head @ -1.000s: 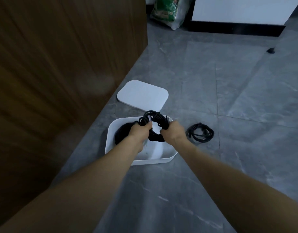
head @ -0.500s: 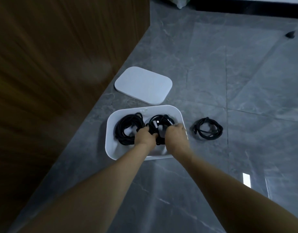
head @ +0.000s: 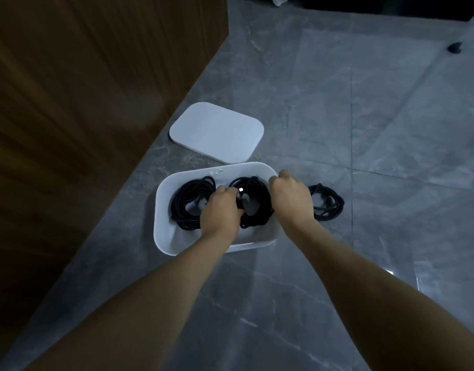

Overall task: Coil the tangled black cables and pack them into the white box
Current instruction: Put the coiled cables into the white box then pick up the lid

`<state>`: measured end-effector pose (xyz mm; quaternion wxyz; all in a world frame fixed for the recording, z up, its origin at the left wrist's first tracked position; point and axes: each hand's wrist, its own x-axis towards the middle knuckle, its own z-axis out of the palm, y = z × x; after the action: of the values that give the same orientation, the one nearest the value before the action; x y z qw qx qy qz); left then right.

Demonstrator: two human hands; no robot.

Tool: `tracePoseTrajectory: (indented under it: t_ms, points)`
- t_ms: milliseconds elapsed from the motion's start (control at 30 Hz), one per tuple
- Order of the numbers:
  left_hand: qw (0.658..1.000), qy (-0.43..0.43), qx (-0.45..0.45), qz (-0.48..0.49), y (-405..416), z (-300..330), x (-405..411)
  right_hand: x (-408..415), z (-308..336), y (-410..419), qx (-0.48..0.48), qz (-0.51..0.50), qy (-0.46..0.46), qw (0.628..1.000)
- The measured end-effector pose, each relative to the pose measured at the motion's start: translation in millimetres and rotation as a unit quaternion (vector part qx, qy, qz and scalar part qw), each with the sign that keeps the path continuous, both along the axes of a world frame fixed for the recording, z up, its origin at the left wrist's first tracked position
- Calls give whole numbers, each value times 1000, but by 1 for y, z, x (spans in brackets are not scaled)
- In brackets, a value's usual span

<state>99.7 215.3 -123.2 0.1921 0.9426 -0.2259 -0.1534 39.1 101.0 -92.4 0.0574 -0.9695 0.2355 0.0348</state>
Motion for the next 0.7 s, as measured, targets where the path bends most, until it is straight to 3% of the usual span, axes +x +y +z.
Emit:
tracePoseTrajectory:
  t_ms: [133, 267, 367, 467, 567, 700]
  points:
    - [998, -41, -5, -47, -20, 7, -8, -21, -9, -26, 13, -58, -46, 997]
    - [996, -46, -11, -72, -42, 8, -21, -47, -29, -56, 39, -110, -12, 993]
    - [996, -50, 14, -79, -47, 5, -26, -67, -42, -69, 81, -96, 71, 990]
    - [996, -42, 28, -69, -41, 3, -28, -76, -51, -72, 63, -61, 117, 989]
    - [996, -45, 34, -71, -29, 2, -29, -78, -49, -69, 18, -33, 119, 992]
    - [996, -50, 26, -67, -20, 7, -27, -77, -33, -62, 42, -81, 91, 992]
